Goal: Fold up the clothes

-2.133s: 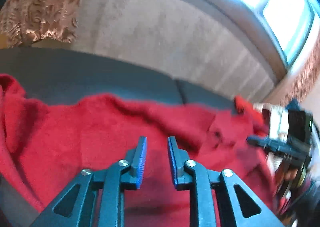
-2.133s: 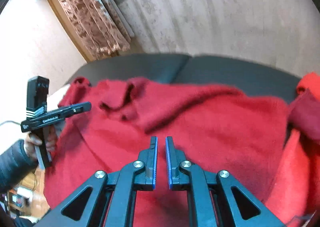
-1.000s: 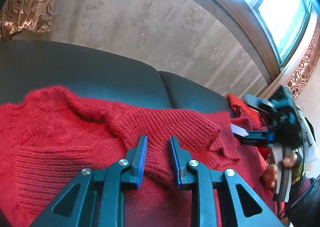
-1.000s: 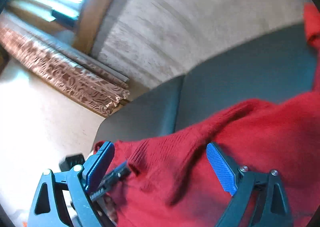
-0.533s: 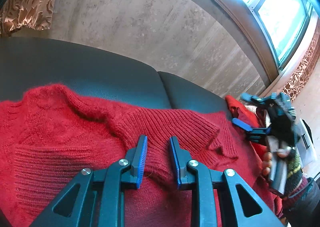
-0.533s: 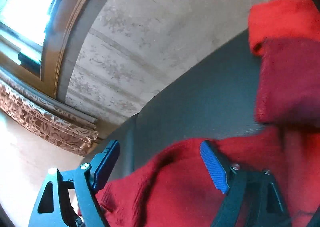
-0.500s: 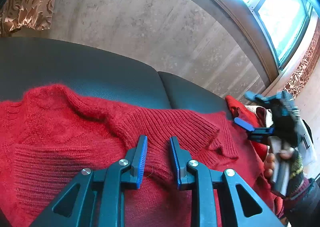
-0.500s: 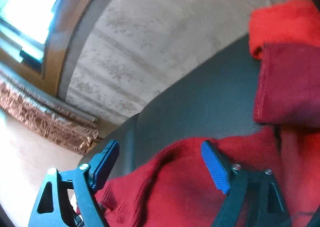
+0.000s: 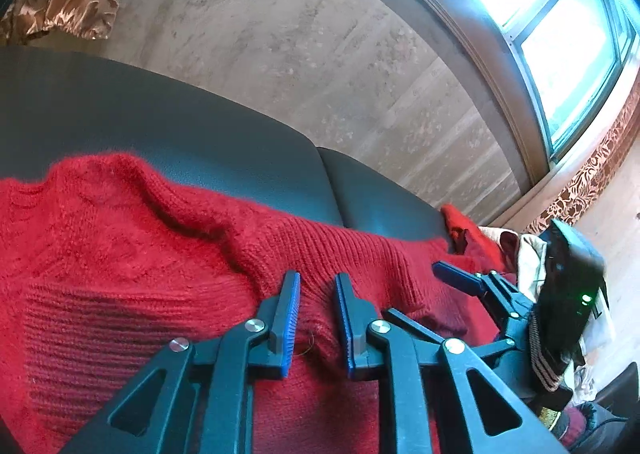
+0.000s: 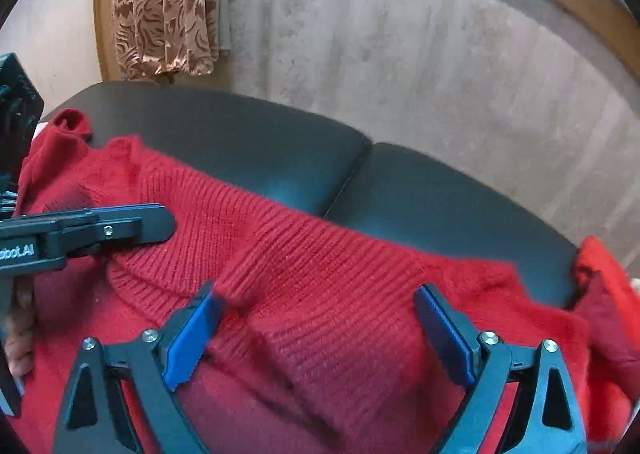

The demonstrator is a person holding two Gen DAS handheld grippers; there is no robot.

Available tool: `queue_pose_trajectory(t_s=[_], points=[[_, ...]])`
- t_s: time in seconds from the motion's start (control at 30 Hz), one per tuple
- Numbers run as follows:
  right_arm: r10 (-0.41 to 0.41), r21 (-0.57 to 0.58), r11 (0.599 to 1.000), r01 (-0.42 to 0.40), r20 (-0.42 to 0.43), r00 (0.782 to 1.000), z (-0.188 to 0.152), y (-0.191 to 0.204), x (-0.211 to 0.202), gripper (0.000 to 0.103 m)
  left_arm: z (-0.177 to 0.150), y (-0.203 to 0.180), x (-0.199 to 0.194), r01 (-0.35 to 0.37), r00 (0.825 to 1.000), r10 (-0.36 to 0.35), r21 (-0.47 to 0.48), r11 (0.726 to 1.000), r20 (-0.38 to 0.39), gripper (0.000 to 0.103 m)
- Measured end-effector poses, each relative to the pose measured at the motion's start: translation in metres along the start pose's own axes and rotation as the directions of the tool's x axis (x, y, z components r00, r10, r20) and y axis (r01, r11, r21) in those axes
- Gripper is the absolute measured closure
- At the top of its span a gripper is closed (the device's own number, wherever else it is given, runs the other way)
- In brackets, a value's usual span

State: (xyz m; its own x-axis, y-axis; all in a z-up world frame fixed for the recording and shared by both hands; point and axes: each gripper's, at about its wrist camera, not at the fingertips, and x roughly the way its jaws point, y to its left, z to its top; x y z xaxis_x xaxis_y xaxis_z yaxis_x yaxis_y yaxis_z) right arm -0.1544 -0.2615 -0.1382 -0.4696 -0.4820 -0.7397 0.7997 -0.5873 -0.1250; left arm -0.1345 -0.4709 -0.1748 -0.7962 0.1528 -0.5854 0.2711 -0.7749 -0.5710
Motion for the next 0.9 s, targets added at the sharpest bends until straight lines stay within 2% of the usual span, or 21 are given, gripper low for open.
queue_pose_trajectory(t_s=[0.13,0.23,0.3,0.37,0.43,0.5,0.57,0.73,0.9], points=[[0.017,0.039,0.999,-0.016,-0.013,1.0,-0.001,-0.01,0.004,0.0,0.0,0.003,-0.002,0.017,1.0,-0.017,-0.023,1.0,0.006,0.085],[0.008,0.034,0.999,-0.008,-0.009,1.0,-0.002,-0.01,0.002,0.0,-0.001,0.001,-0.013,-0.016,1.0,0.016,-0.036,0.999,0.017,0.084],[0.008,0.037,0.999,-0.008,-0.007,1.0,-0.003,-0.011,0.0,0.0,-0.004,0.004,-0.04,-0.102,0.993,0.103,-0.029,0.994,0.052,0.074],[0.009,0.04,0.999,-0.009,-0.005,1.0,-0.004,-0.012,0.0,0.0,-0.008,0.006,-0.067,-0.188,0.978,0.189,-0.025,0.982,0.088,0.074],[0.011,0.041,0.999,-0.011,-0.004,1.0,-0.002,-0.01,0.001,0.0,-0.009,0.021,-0.097,-0.281,0.951,0.286,-0.061,0.958,0.118,0.074],[0.012,0.041,0.999,-0.011,-0.001,1.0,0.0,-0.009,0.002,0.0,-0.007,0.046,-0.132,-0.38,0.907,0.396,-0.128,0.916,0.141,0.074],[0.012,0.042,0.999,-0.012,0.0,1.0,0.0,-0.009,0.002,0.0,-0.003,0.071,-0.168,-0.474,0.849,0.503,-0.189,0.86,0.16,0.074],[0.013,0.043,0.999,-0.013,0.003,1.0,0.0,-0.01,0.002,0.0,0.007,0.102,-0.179,-0.517,0.842,0.535,-0.176,0.838,0.07,0.073],[0.011,0.044,0.999,-0.011,0.005,1.0,0.0,-0.01,0.001,0.0,0.018,0.132,-0.189,-0.558,0.827,0.562,-0.158,0.815,-0.021,0.073]])
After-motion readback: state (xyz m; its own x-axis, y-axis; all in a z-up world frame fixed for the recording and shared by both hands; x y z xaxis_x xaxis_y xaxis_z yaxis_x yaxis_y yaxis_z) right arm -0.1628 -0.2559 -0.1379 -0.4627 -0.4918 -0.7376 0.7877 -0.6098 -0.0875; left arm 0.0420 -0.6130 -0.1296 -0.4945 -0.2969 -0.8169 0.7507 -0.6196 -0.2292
